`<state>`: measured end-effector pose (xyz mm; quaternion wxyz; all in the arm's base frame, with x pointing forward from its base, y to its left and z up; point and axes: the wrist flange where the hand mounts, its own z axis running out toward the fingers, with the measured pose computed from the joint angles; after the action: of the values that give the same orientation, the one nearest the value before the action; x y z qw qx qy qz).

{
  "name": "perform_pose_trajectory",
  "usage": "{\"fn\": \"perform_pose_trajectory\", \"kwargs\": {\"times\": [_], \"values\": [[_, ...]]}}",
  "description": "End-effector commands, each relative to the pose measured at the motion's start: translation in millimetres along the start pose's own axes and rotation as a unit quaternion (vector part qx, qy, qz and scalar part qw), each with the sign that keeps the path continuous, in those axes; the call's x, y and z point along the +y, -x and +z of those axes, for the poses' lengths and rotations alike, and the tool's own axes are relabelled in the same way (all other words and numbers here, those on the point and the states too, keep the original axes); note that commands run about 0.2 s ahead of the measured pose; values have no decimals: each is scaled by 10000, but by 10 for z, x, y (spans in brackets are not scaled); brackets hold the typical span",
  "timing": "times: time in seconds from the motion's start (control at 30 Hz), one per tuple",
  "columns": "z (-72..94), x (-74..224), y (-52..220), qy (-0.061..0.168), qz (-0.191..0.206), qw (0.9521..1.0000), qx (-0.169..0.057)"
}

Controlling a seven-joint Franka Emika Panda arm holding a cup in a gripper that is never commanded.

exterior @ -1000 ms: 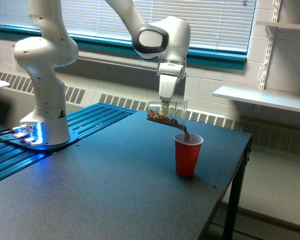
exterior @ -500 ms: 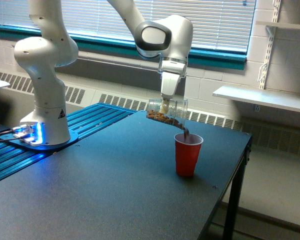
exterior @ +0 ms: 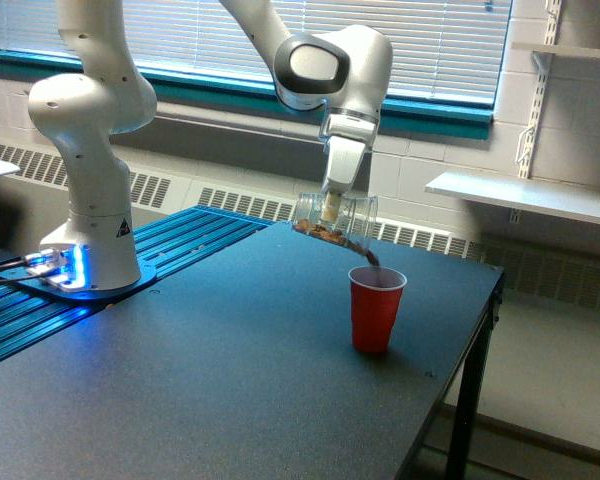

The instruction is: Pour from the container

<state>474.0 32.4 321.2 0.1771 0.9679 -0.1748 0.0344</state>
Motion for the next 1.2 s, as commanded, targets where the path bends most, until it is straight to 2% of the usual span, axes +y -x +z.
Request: {"fn": "perform_pose_trajectory", "kwargs": {"times": [0.03,0.43,0.83,1.03,1.2], "values": [[-29,8,-14,149,-335,9993,-3],[-54,51,-20,321,-615,9976,-41],[-86,44,0,356,-770,9964,-88],[-85,29,19,314,-791,9963,-108],[-38,-26,43,120,-700,9975,-52]]}}
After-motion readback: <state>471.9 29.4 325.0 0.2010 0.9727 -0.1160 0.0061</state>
